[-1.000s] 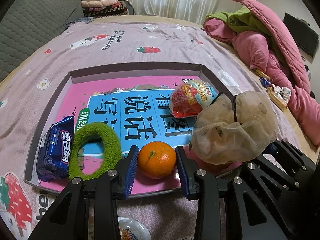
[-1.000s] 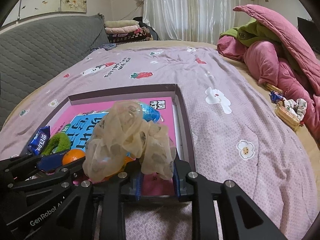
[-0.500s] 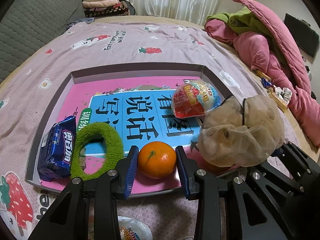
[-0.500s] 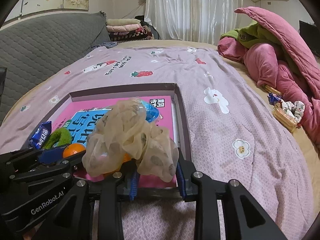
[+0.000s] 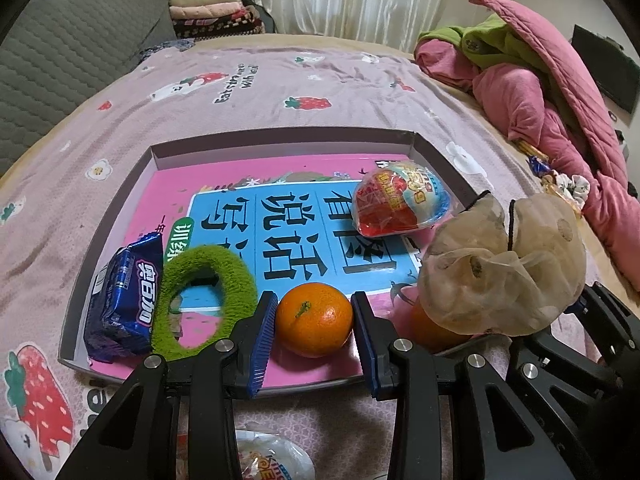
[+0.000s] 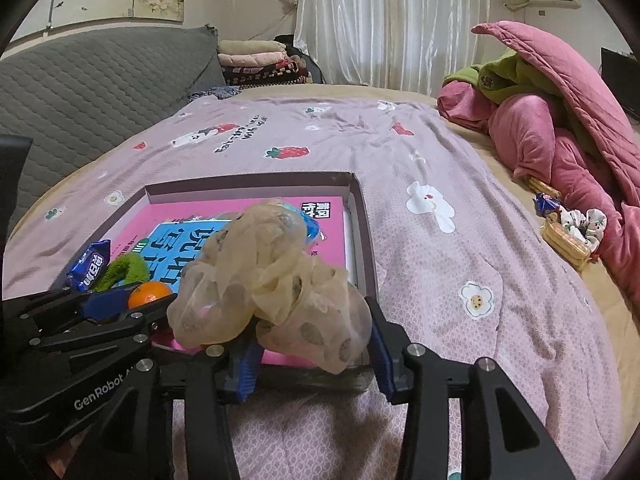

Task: Organize objects
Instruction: 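Lower the beige mesh bag into the tray and open the right tool, then lower the held orange into the tray and open the left tool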

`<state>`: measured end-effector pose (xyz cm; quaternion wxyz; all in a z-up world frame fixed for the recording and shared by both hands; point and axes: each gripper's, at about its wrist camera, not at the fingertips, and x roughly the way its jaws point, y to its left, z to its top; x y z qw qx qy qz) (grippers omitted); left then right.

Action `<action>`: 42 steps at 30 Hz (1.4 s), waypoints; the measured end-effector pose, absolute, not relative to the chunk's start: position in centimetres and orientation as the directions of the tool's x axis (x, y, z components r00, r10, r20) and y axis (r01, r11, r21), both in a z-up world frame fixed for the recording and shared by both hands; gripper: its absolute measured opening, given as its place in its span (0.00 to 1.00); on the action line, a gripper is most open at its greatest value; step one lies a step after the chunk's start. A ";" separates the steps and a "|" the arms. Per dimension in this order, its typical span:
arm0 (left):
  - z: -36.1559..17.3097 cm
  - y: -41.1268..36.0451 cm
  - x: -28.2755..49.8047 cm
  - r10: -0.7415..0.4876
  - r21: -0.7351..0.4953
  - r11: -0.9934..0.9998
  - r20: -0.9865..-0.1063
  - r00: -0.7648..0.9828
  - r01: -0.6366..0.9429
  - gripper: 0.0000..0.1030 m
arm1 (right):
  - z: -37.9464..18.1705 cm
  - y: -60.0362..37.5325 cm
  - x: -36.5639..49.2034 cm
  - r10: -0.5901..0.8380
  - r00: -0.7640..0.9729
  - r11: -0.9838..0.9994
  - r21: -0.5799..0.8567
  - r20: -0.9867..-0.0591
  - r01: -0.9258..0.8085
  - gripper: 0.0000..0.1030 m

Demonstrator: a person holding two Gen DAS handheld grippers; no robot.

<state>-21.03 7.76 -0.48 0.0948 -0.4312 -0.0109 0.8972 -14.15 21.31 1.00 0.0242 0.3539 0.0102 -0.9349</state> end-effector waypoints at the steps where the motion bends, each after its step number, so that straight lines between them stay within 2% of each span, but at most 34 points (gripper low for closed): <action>1: -0.5 7.8 -21.0 0.178 -0.101 -0.982 -0.772 -0.610 -0.160 0.38 | 1.0 21.3 -14.1 -0.037 -0.749 -0.999 -0.004 -0.662 0.054 0.45; 5: -0.5 7.8 -20.9 0.177 -0.100 -0.982 -0.771 -0.612 -0.159 0.38 | 1.2 21.2 -13.9 -0.039 -0.752 -0.998 -0.010 -0.658 0.060 0.46; 8: -0.5 7.7 -20.9 0.178 -0.101 -0.982 -0.771 -0.612 -0.158 0.38 | 1.4 21.1 -13.6 -0.043 -0.758 -0.997 -0.018 -0.651 0.072 0.51; 10: -0.5 7.7 -20.9 0.178 -0.101 -0.982 -0.770 -0.612 -0.158 0.38 | 1.5 21.1 -13.4 -0.046 -0.760 -0.997 -0.020 -0.648 0.078 0.58; 13: -0.5 7.7 -20.9 0.178 -0.101 -0.982 -0.770 -0.612 -0.158 0.38 | 1.5 21.1 -13.4 -0.055 -0.759 -0.996 -0.014 -0.649 0.085 0.61; 35: -0.2 7.8 -20.5 0.183 -0.096 -0.980 -0.767 -0.614 -0.172 0.38 | 2.4 21.5 -12.8 -0.062 -0.779 -0.996 -0.013 -0.624 0.089 0.63; 42: 0.2 8.1 -20.1 0.191 -0.092 -0.978 -0.760 -0.621 -0.187 0.44 | 2.4 21.6 -12.7 -0.061 -0.780 -0.996 -0.012 -0.623 0.087 0.63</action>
